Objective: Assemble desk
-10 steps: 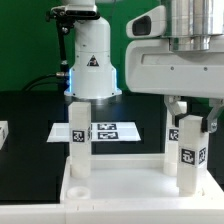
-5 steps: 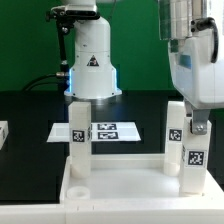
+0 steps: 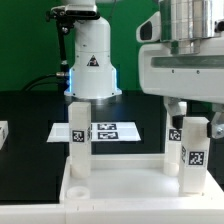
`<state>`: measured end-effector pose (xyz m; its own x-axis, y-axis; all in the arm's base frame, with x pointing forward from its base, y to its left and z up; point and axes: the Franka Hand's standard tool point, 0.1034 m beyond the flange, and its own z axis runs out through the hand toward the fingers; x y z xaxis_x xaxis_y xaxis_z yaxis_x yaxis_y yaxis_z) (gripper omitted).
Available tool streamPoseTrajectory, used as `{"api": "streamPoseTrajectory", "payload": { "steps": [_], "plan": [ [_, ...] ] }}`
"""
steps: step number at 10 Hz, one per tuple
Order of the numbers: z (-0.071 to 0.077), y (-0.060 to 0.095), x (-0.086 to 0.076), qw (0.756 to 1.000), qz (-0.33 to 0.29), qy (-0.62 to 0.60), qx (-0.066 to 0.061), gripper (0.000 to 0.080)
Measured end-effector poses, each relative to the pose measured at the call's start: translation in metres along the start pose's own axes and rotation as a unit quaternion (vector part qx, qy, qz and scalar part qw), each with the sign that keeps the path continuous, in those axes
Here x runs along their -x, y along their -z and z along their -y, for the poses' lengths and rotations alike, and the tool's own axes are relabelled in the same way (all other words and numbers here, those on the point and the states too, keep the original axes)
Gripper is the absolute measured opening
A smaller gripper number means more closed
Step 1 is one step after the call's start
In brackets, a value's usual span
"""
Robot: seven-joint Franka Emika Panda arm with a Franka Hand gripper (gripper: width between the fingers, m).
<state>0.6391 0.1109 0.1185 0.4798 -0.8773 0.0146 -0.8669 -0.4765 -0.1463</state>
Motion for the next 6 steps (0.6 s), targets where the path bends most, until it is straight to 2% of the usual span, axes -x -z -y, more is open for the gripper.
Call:
{"api": "streamPoseTrajectory", "payload": {
  "steps": [1, 3, 4, 5, 6],
  "plan": [
    [-0.0003, 0.0, -0.0005, 0.999, -0.001, 0.032, 0.001, 0.063],
    [-0.0008, -0.0001, -0.0016, 0.993, -0.003, 0.118, 0.003, 0.0648],
    [0.0003, 0.0001, -0.0002, 0.968, -0.009, 0.25, 0.01, 0.0648],
    [0.001, -0.0018, 0.0049, 0.941, -0.004, 0.338, 0.011, 0.0649],
    [0.0008, -0.0018, 0.0041, 0.952, -0.005, 0.307, 0.01, 0.0649]
  ]
}}
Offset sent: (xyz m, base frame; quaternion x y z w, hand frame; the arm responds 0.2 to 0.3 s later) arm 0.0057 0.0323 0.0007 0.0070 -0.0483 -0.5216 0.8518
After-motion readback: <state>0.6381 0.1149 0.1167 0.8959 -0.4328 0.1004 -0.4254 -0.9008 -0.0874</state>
